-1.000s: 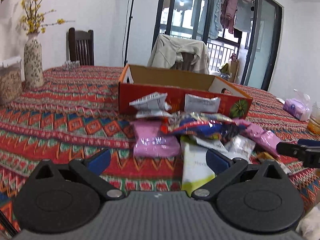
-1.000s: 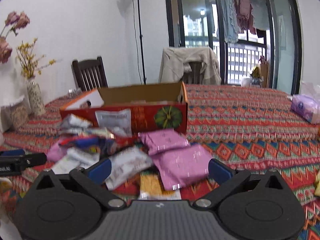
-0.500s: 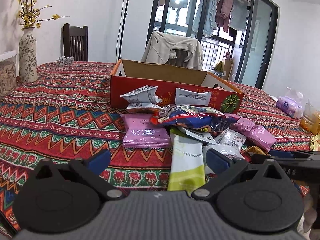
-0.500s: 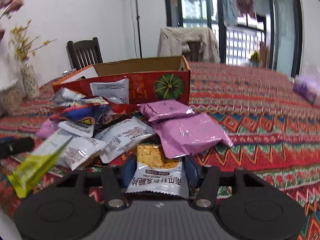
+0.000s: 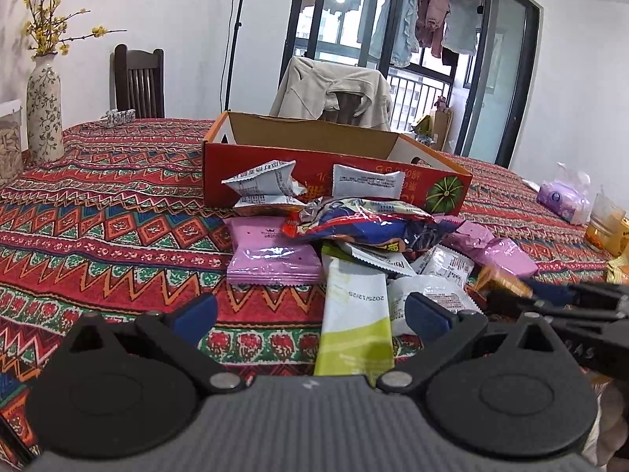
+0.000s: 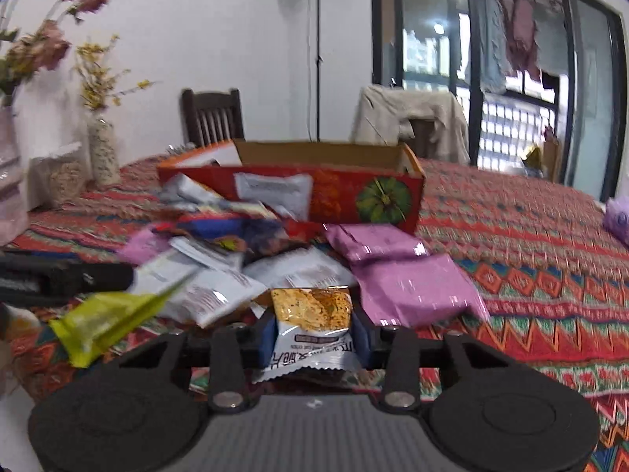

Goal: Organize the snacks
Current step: 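Grasp a white sachet with the right gripper while the left gripper grasps a green-white bar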

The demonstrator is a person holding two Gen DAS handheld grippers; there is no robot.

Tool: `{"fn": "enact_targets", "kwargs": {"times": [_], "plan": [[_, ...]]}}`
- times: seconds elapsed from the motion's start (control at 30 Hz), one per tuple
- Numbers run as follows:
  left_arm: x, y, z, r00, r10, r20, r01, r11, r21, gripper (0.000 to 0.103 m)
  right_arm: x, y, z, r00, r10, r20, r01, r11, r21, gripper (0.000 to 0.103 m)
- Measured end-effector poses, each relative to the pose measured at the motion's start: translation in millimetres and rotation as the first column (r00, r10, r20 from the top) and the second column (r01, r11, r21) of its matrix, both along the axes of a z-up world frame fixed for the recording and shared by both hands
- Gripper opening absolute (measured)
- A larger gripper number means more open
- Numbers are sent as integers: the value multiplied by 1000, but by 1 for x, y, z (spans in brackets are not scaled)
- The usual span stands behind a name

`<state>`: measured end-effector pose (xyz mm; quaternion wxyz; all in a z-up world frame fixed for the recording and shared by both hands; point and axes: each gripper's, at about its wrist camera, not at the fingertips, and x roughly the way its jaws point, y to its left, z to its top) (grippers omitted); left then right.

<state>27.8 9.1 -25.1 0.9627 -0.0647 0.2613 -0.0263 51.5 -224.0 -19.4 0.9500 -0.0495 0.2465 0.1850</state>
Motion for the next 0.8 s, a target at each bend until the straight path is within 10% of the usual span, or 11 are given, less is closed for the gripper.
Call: {"fn": "enact_targets", "kwargs": {"times": [0.2, 0.63, 0.8], "plan": [[7, -15, 0, 1000, -17, -23, 19, 998, 55, 100, -5, -6, 13, 998, -23, 52, 22, 999, 28, 39], [20, -29, -10, 995, -46, -90, 52, 996, 71, 40, 0, -18, 7, 999, -36, 35, 34, 998, 52, 39], [11, -35, -11, 995, -77, -67, 84, 990, 111, 39, -1, -20, 5, 999, -32, 29, 30, 998, 62, 39]]}}
